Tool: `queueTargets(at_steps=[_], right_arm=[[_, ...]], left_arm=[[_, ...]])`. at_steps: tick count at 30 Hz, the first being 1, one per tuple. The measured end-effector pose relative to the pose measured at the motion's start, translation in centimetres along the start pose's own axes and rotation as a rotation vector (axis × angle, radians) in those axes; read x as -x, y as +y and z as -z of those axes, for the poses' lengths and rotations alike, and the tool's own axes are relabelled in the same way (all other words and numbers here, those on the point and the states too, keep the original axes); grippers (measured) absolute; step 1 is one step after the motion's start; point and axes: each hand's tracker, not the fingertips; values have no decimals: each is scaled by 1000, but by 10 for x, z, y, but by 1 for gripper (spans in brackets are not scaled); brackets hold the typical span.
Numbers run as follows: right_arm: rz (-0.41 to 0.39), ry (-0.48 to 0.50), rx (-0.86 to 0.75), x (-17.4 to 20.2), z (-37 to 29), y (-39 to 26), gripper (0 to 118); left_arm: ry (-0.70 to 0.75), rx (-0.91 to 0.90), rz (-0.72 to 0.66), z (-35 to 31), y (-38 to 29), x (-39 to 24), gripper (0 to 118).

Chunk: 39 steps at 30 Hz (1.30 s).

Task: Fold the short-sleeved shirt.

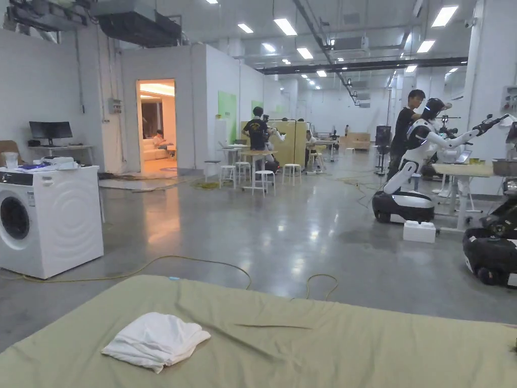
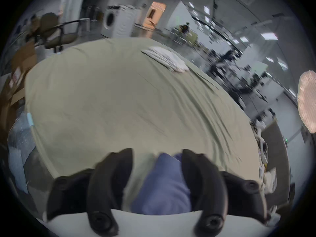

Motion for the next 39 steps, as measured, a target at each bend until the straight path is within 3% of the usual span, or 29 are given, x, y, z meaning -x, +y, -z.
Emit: queueTargets(at_steps=[2, 5, 9, 11, 13, 16, 20, 22, 26, 27, 32, 39], right_arm=[[-31, -9, -11, 3, -7, 1, 0], [-131, -52, -78, 11, -25, 5, 0], [-208, -55, -212, 26, -59, 14, 0], [-243, 10, -296, 37, -81, 15, 0], [-293, 13, -374, 53, -103, 16, 0], [-400, -36, -475, 82, -131, 15, 0], [-528, -85, -647, 118, -170, 3, 0], [-584, -113, -710, 131, -188, -5, 0], [-646, -143, -781, 143, -216, -17, 0], [-646, -145, -787, 145, -221, -20, 0], [-634, -148, -838, 149, -236, -27, 0], [-646, -140, -855, 152, -233, -25, 0]], left_arm=[[54, -13, -8, -10, 12, 7, 88], [81, -175, 139, -62, 32, -4, 88], [-44, -356, 428, -165, 34, -51, 87], [-122, -452, 512, -219, 10, -82, 87], [-177, -574, 596, -267, -18, -109, 87], [-140, -800, 551, -316, -68, -137, 87], [-196, -862, 562, -341, -110, -171, 83], [-211, -854, 588, -349, -120, -187, 73], [-253, -835, 691, -362, -130, -207, 7], [-255, -844, 691, -365, -133, -209, 1], [-367, -843, 689, -373, -138, -218, 0], [-402, -840, 686, -370, -134, -223, 0]])
